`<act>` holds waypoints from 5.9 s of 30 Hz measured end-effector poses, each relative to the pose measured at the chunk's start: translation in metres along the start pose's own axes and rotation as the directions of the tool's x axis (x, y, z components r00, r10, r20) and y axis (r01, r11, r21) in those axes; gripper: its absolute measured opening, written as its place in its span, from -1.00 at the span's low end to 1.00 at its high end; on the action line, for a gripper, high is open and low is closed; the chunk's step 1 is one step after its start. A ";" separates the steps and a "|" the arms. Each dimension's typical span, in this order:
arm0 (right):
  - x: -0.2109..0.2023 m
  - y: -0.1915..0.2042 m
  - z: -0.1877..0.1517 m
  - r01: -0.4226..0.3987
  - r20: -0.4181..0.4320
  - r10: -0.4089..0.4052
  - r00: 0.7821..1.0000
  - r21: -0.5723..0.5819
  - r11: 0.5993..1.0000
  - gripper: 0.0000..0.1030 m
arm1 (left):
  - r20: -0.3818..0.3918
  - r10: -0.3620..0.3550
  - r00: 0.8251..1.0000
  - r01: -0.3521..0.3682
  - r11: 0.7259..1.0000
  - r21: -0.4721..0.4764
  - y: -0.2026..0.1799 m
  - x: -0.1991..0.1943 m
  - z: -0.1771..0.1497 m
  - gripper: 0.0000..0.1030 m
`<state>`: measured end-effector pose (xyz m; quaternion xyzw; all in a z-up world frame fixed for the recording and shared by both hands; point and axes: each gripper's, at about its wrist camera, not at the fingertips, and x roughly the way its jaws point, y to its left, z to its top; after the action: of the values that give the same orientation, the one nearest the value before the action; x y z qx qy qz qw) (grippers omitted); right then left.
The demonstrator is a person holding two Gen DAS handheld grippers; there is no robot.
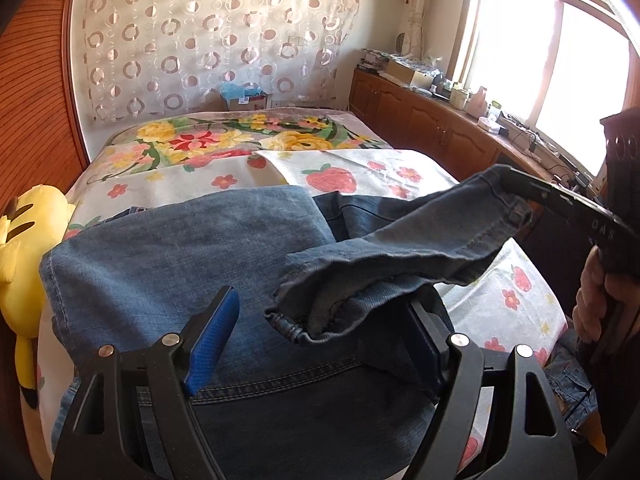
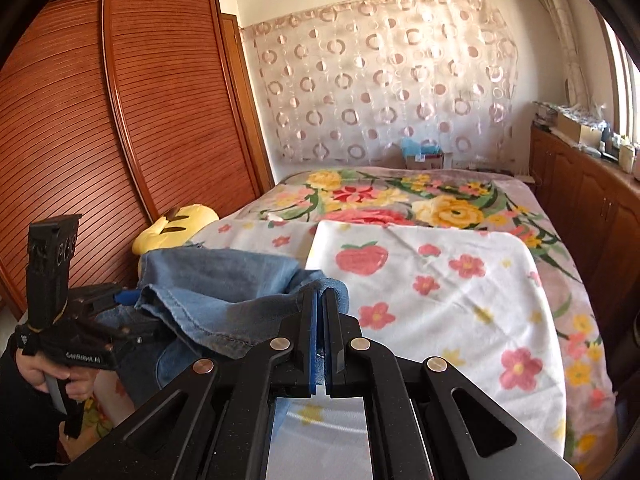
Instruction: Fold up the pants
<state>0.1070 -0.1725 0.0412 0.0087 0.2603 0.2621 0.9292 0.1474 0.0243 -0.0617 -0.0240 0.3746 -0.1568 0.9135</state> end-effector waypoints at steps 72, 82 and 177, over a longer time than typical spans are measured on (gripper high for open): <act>0.059 0.099 0.021 -0.113 -0.210 0.078 0.975 -0.160 0.981 0.04 | 0.073 0.166 0.983 -0.156 0.979 -0.132 0.075 -0.085 -0.058 0.47; 0.034 0.101 0.002 -0.108 -0.241 0.088 0.967 -0.072 0.992 0.04 | 0.013 0.148 0.989 -0.147 0.987 -0.065 0.042 -0.049 -0.061 0.47; 0.235 0.182 0.087 -0.301 -0.296 0.223 0.929 -0.251 0.920 0.12 | 0.031 0.301 0.953 -0.293 0.943 -0.160 0.177 -0.082 -0.002 0.47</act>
<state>0.2324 0.1110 0.0312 -0.1283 0.3353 0.4193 0.8338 0.1387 0.2174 -0.0364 -0.0419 0.3593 0.0128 0.9322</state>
